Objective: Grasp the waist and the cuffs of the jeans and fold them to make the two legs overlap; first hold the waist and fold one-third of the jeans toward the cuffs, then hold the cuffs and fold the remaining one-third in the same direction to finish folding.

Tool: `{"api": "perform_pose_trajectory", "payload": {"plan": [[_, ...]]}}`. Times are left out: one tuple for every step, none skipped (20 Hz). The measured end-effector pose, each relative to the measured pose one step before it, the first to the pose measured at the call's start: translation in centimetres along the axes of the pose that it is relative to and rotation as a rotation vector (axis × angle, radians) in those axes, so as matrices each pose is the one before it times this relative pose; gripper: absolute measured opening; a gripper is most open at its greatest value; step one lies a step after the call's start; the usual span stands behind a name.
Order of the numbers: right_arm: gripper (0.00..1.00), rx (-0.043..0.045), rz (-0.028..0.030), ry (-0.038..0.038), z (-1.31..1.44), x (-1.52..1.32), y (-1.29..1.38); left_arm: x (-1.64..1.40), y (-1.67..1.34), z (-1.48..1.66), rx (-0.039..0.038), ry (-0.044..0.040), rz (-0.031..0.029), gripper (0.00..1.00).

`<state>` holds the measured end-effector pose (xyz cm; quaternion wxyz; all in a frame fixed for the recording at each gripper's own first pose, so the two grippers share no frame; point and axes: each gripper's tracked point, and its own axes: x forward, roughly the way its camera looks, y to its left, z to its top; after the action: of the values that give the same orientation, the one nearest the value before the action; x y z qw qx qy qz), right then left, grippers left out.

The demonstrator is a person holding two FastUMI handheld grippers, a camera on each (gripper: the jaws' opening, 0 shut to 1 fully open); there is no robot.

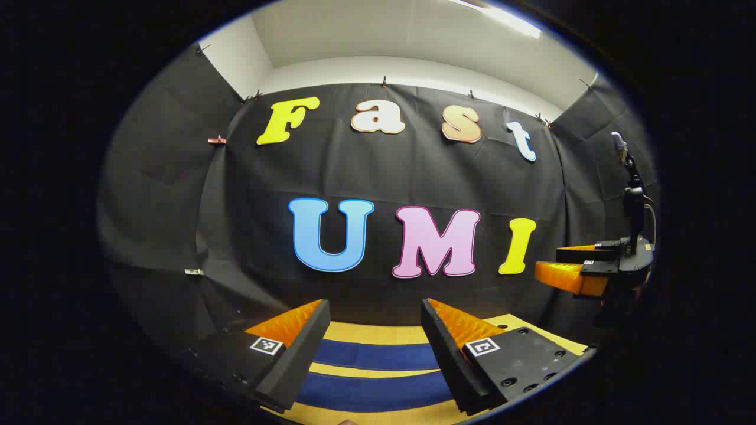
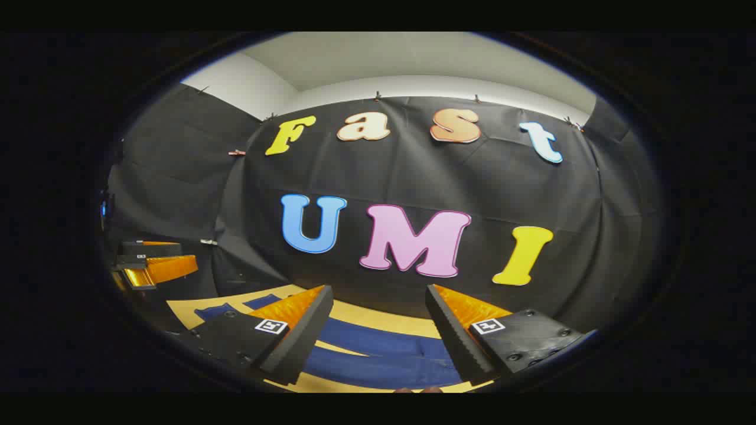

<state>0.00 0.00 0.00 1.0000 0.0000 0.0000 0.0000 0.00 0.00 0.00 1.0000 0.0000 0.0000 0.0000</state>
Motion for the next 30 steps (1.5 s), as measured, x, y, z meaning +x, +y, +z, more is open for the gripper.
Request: {"api": "perform_pose_trajectory", "payload": {"plan": [[0.96, -0.01165, -0.01832, 0.00402, -0.187, -0.35, -0.794, -0.002, 0.424, -0.294, 0.00099, 0.00701, -0.00626, 0.96], [0.96, -0.00945, -0.02265, 0.00629, -0.168, -0.451, -0.82, 0.073, 0.5, -0.152, 0.00476, 0.00819, -0.00369, 0.96], [0.94, -0.00201, -0.02365, 0.01051, -0.343, -0.413, -0.766, -0.017, 0.733, -0.241, 0.00625, 0.00803, 0.00299, 0.96], [0.94, 0.00426, -0.02433, 0.01178, -0.309, -0.329, -0.709, 0.026, 0.788, -0.03, 0.00066, 0.00713, 0.00778, 0.96], [0.94, 0.00884, -0.02493, 0.00667, -0.23, -0.29, -0.663, 0.119, 0.497, -0.121, -0.00658, 0.00384, 0.00411, 0.96], [0.95, 0.01031, -0.02436, 0.00462, -0.064, -0.309, -0.595, 0.113, 0.29, 0.107, -0.01097, 0.00048, -0.00301, 0.96], [0.95, 0.00621, -0.01969, 0.00417, 0.046, -0.342, -0.439, 0.095, 0.15, -0.061, -0.00401, -0.00121, -0.00342, 0.96], [0.94, -0.00111, -0.01839, 0.00185, 0.05, -0.254, -0.35, 0.25, 0.206, -0.034, 0.00079, 0.00068, -0.00166, 0.96], [0.94, -0.00697, -0.01679, 0.0012, 0.044, -0.123, -0.483, 0.216, 0.22, -0.179, 0.00265, 0.00147, -0.00438, 0.96], [0.96, -0.00727, -0.013, -0.00031, 0.028, -0.202, -0.416, 0.179, -0.019, 0.011, 0.00139, 0.00093, -0.0095, 0.96], [0.96, -0.00459, -0.0111, 0.0009, -0.007, -0.123, -0.372, 0.197, -0.055, -0.011, 0.00099, -0.00113, -0.01168, 0.96], [0.97, -0.00383, -0.01004, 0.00128, -0.025, -0.095, -0.346, 0.14, -0.063, 0.095, 0.00355, 0.00067, -0.01473, 0.96], [0.95, -0.00643, -0.00828, -0.0008, 0.18, -0.236, -0.302, 0.017, -0.03, 0.063, 0.00774, -0.00237, -0.01326, 0.96], [0.97, -0.0103, -0.00651, -0.00076, 0.127, -0.192, -0.251, 0.069, 0.032, 0.192, 0.00806, -0.00406, -0.01238, 0.96], [0.97, -0.01169, -0.00277, -0.00169, -0.012, -0.033, -0.197, -0.059, 0.003, -0.009, 0.00659, -0.00179, -0.01813, 0.96], [0.97, -0.01221, 0.00377, -0.00284, 0.092, -0.208, -0.169, -0.08, -0.068, -0.045, 0.00524, 0.0008, -0.02273, 0.96], [0.97, -0.01181, 0.00352, 0.00145, -0.027, -0.059, -0.219, -0.019, 0.112, -0.282, 0.0056, 0.00948, -0.02385, 0.96], [0.95, -0.01229, 0.00287, 0.00732, -0.332, 0.069, -0.399, -0.069, 0.168, -0.445, 0.00958, 0.01726, -0.02267, 0.96], [0.95, -0.01089, 0.00291, 0.01202, -0.44, 0.155, -0.438, -0.092, 0.281, -0.693, 0.01011, 0.02193, -0.02391, 0.96], [0.95, -0.00717, 0.00655, 0.01465, -0.583, 0.282, -0.333, -0.161, 0.301, -0.527, 0.00878, 0.021, -0.02376, 0.96], [0.95, -0.00837, 0.00563, 0.01486, -0.598, 0.224, -0.412, -0.052, 0.417, -0.636, 0.00637, 0.01882, -0.02347, 0.96], [0.95, -0.01233, 0.00326, 0.0133, -0.402, 0.204, -0.561, -0.08, 0.412, -0.583, 0.00494, 0.02053, -0.02565, 0.96], [0.94, -0.016, -0.00163, 0.01371, -0.435, 0.274, -0.567, 0.004, 0.497, -0.934, 0.00521, 0.02448, -0.02195, 0.96], [0.94, -0.01167, 0.00064, 0.01829, -0.624, 0.301, -0.567, -0.106, 0.551, -0.85, 0.00677, 0.02499, -0.02036, 0.96], [0.95, -0.00817, 0.00381, 0.01985, -0.701, 0.266, -0.339, -0.031, 0.55, -1.013, 0.0073, 0.03067, -0.02018, 0.96], [0.95, -0.00254, 0.00848, 0.02194, -0.702, 0.284, -0.174, 0.04, 0.635, -1.108, 0.00491, 0.0302, -0.01506, 0.96], [0.95, 0.0018, 0.01661, 0.02465, -0.82, 0.314, 0.156, -0.013, 0.716, -1.137, 0.005, 0.03298, -0.014, 0.96], [0.95, 0.00058, 0.01388, 0.03008, -0.941, 0.252, 0.022, 0.149, 0.713, -1.215, 0.00645, 0.03844, -0.01254, 0.96], [0.96, -0.00999, 0.01865, 0.02375, -0.846, 0.354, 0.142, 0.026, 0.608, -1.265, 0.00395, 0.04271, -0.0237, 0.96], [0.95, -0.01897, 0.02184, 0.01708, -0.754, 0.512, 0.205, -0.011, 0.566, -1.101, 0.00825, 0.03938, -0.02605, 0.96]]}}
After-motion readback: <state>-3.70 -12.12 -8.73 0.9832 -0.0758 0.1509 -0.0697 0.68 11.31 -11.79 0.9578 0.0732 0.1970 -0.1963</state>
